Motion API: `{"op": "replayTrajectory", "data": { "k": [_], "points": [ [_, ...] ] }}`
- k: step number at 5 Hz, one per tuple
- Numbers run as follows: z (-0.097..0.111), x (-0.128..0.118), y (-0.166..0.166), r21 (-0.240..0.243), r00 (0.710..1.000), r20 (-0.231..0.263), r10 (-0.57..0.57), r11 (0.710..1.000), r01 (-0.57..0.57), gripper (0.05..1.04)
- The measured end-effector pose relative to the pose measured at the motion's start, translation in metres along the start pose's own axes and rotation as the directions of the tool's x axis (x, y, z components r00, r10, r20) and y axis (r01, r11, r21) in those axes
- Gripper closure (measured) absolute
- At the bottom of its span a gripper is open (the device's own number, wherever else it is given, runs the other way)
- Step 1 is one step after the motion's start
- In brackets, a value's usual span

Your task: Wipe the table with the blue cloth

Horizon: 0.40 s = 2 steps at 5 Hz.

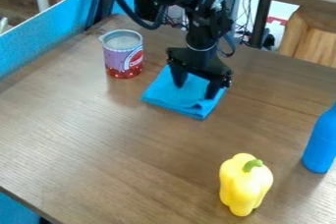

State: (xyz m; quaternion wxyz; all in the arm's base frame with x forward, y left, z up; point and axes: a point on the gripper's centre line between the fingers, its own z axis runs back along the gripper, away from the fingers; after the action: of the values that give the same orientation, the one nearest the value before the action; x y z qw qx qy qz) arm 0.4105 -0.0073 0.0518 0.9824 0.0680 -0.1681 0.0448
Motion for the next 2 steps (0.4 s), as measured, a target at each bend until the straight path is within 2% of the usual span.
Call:
{"op": "replayTrajectory", "data": {
  "k": [2],
  "points": [
    [-0.011, 0.034, 0.02, 0.006, 0.998, -0.006, 0.064, 0.998, -0.064, 0.083]
  ]
}}
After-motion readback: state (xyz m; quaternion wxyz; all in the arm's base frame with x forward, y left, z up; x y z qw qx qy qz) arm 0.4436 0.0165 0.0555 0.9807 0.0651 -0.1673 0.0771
